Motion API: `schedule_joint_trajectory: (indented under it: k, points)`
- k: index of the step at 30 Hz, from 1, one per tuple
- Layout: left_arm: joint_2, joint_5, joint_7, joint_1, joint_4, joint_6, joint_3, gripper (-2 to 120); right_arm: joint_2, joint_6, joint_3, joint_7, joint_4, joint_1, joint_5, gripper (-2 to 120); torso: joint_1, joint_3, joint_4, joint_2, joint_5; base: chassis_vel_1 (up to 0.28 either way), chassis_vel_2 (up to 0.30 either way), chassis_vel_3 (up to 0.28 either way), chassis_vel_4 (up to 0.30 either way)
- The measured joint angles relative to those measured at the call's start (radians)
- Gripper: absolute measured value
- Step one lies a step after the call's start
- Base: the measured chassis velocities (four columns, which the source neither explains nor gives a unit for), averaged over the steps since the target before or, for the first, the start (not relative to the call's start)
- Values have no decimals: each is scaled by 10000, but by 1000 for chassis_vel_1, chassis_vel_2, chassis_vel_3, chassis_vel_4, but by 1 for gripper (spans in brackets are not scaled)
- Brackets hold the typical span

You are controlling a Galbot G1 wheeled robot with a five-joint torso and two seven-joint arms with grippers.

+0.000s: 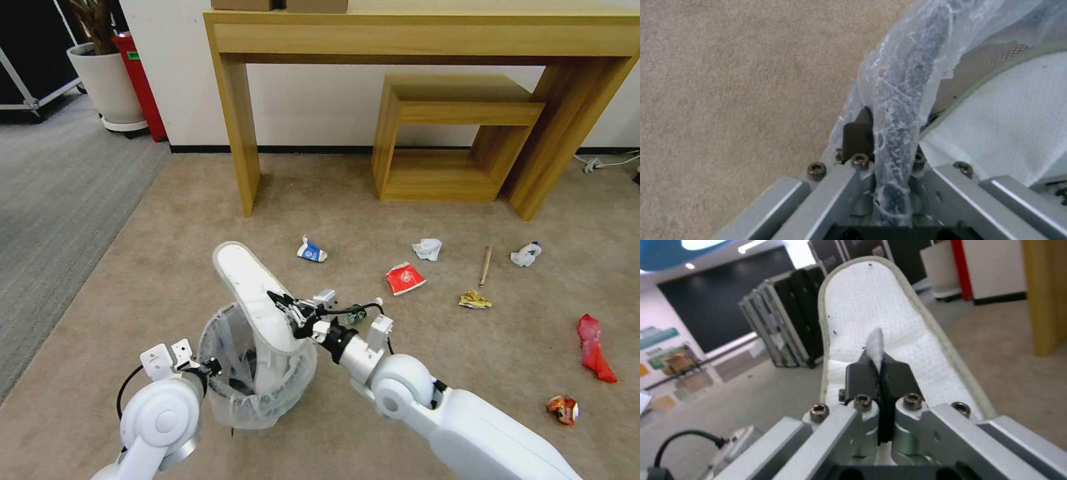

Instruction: Pick up the trash bin and place the garbage on the floor into it.

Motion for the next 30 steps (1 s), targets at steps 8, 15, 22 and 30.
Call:
schedule_joint_trajectory:
  k: [8,15,22,30]
  points:
    - [101,-160,-84,57,-126,-2,-54,0,1068,518,-706,-382,-1110,57,-223,0,0,0,-1,0,-3,0,0,0,0]
    - [177,-166,-84,55,-128,-21,1,0,1508,824,-928,-683,-1841,-12,-680,0,0,0,-1,0,0,0,0,0,0]
    - [255,-144,-59,178,-150,-26,2,0,1458,1107,-783,-1031,-2384,2,-1196,0,0,0,-1,0,0,0,0,0,0]
    - [359,-194,-52,156,-147,-75,4,0,1451,1309,-825,-1156,-2816,-190,-1627,0,0,0,-1,0,2,0,0,0,0]
